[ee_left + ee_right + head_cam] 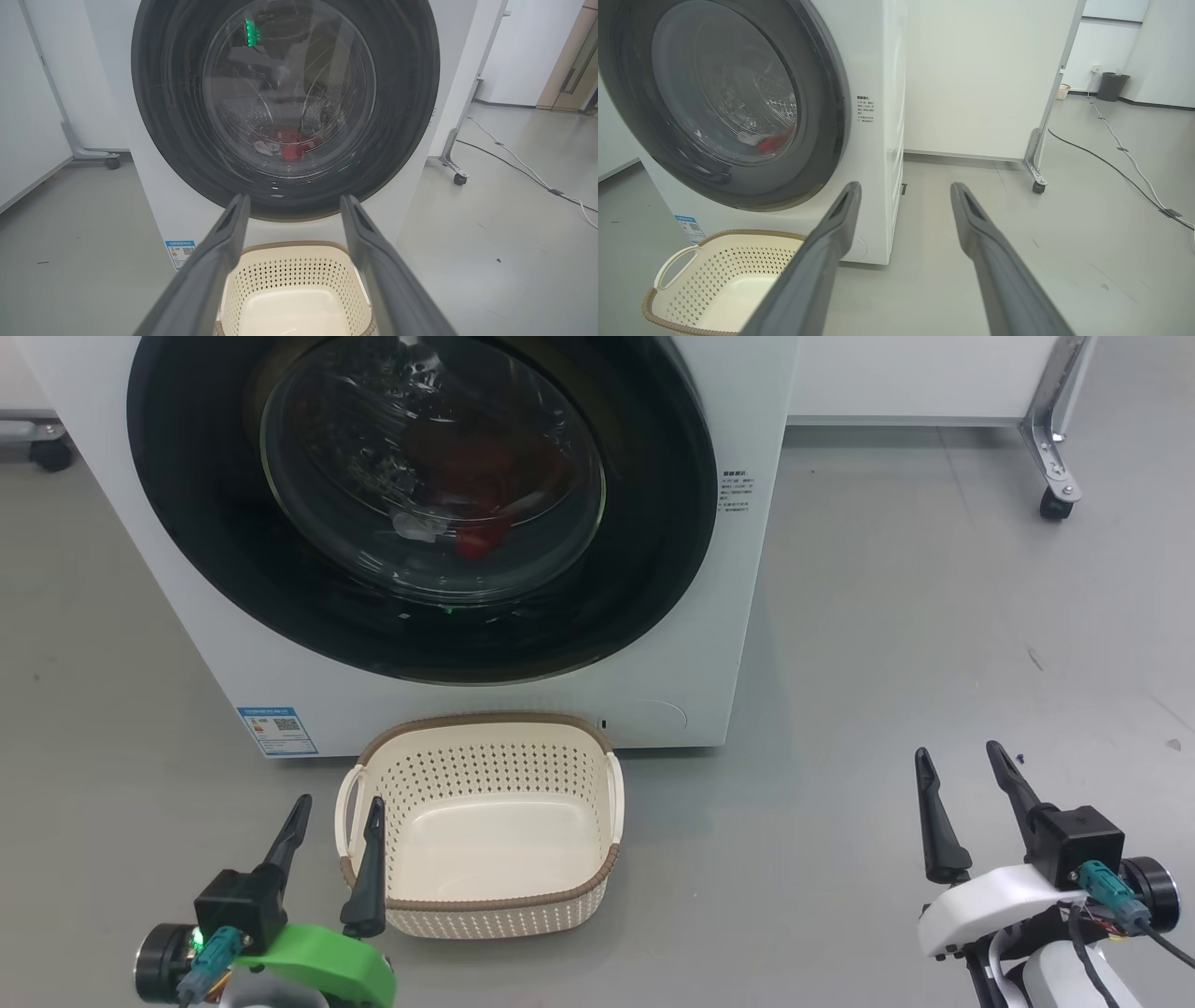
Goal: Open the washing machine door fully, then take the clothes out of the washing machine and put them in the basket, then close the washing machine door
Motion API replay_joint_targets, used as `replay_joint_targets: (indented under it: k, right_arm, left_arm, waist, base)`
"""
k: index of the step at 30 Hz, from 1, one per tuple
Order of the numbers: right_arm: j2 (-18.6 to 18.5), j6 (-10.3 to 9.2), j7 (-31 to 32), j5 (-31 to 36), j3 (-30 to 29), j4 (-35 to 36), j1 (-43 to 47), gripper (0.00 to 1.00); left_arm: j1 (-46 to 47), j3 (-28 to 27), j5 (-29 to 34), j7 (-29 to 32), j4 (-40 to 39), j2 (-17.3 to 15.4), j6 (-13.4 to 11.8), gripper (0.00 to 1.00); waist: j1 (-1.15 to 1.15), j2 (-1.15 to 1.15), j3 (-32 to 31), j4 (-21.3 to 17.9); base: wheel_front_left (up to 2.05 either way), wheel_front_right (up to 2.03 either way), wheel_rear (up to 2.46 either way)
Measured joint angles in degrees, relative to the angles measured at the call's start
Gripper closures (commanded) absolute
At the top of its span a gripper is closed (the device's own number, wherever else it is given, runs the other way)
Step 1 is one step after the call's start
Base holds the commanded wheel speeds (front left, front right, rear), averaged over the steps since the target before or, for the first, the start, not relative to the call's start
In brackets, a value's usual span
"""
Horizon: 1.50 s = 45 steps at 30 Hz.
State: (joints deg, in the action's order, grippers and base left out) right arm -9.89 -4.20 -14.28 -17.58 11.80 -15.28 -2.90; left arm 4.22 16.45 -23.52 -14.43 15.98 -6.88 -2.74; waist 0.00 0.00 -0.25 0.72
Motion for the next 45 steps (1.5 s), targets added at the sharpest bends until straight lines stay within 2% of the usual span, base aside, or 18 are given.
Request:
replay_joint_targets:
  k: [21, 22, 23, 35, 40, 45]
  right_arm:
    - [0.89, 0.59, 0.0, 0.6, -0.97, -0.03, 0.84, 0.0]
    - [0.88, 0.6, 0.0, 0.64, -1.05, 0.0, 0.84, 0.27]
    - [0.82, 0.62, 0.0, 1.05, -1.05, 0.07, 0.83, 1.0]
    - [1.36, 2.32, 0.0, 1.16, -2.63, 1.42, 0.5, 1.0]
    - [2.43, 3.68, -0.01, -1.49, -4.92, 2.12, -0.76, 1.0]
    - [5.03, 5.95, -0.1, -9.01, -9.01, 3.26, -2.98, 1.0]
  left_arm:
    - [0.51, -0.77, 0.63, 0.0, 0.33, 0.53, 0.03, 0.0]
    - [0.51, -0.85, 0.75, 0.0, 0.33, 0.55, 0.04, 0.0]
    - [0.51, -0.92, 0.91, 0.0, 0.31, 0.55, 0.07, 0.0]
    - [1.09, -1.19, 1.65, 0.0, -0.64, 0.97, 0.53, 0.0]
    - [2.92, -1.13, 1.92, -0.01, -1.74, 1.71, 0.58, 0.0]
    - [3.99, -0.96, 2.04, 0.0, -2.7, 2.01, 0.62, 0.0]
  waist:
    - [0.0, 0.0, 0.41, 0.18]
    - [0.0, 0.0, 0.45, 0.2]
    - [0.0, 0.0, 0.5, 0.22]
    - [0.0, 0.0, 1.96, 0.56]
    - [0.0, 0.0, 3.58, 1.07]
    - [0.0, 0.0, 5.63, 1.82]
  base:
    - [0.0, 0.0, 0.0]
    - [0.0, 0.0, 0.0]
    - [0.0, 0.0, 0.0]
    - [0.0, 0.0, 0.0]
    - [0.0, 0.0, 0.0]
    - [0.0, 0.0, 0.0]
